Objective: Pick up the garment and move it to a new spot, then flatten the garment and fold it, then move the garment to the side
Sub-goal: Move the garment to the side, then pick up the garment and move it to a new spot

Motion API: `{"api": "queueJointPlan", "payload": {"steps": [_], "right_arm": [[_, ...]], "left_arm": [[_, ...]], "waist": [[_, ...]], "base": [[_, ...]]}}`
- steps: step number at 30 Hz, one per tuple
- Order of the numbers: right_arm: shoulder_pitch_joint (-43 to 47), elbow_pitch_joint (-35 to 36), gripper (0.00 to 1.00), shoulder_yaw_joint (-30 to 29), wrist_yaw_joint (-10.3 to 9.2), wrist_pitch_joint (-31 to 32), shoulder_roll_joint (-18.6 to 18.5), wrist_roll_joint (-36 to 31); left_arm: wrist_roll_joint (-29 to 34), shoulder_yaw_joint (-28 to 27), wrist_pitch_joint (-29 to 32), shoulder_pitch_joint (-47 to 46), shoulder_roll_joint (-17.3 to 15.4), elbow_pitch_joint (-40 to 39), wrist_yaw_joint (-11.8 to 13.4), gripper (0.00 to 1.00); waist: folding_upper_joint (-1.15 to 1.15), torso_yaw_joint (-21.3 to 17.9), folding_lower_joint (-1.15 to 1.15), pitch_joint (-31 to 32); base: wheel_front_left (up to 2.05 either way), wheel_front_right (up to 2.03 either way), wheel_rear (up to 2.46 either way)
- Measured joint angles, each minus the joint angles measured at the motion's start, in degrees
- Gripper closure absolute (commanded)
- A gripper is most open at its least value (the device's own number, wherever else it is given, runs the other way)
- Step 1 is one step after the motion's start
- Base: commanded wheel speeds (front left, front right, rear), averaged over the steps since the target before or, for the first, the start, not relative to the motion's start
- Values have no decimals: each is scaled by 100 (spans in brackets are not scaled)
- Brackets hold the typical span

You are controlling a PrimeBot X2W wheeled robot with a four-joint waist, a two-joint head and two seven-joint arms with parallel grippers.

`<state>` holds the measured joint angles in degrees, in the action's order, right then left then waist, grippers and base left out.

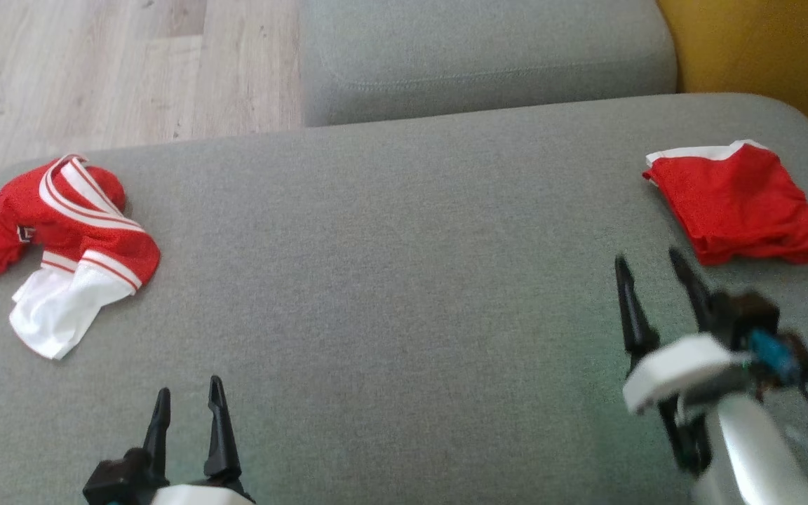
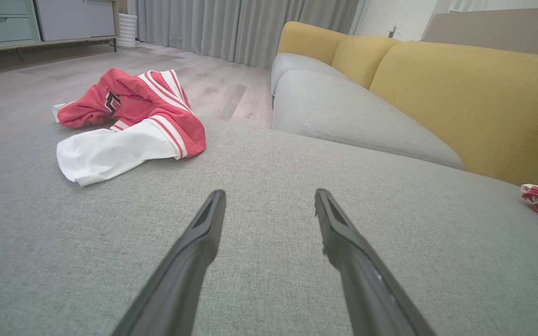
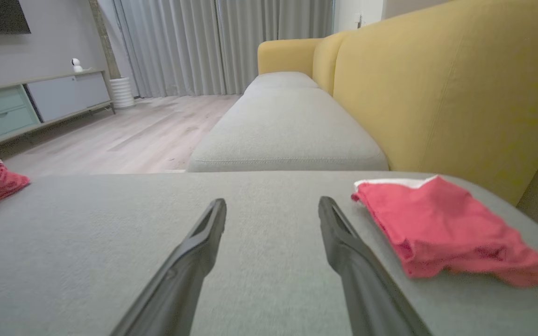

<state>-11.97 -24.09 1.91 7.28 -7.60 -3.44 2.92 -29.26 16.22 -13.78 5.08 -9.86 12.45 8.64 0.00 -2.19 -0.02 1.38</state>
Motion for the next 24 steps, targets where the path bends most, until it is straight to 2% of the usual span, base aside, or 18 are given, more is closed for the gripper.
{"api": "queueJointPlan", "payload": {"steps": [2, 11, 24], "right_arm": [[376, 201, 0, 93, 0, 1, 7, 264], [1118, 754, 0, 528, 0, 69, 51, 676], [1488, 890, 0, 561, 0, 165, 58, 721]], "left_arm": [[0, 0, 0, 10, 1, 18, 0, 0], [18, 63, -43, 164, 71, 127, -9, 0], [19, 143, -41, 203, 70, 353, -8, 0]], "waist": [[0, 5, 0, 56], [0, 56, 1, 166], [0, 141, 2, 224]], "base": [[0, 0, 0], [0, 0, 0], [0, 0, 0]]}}
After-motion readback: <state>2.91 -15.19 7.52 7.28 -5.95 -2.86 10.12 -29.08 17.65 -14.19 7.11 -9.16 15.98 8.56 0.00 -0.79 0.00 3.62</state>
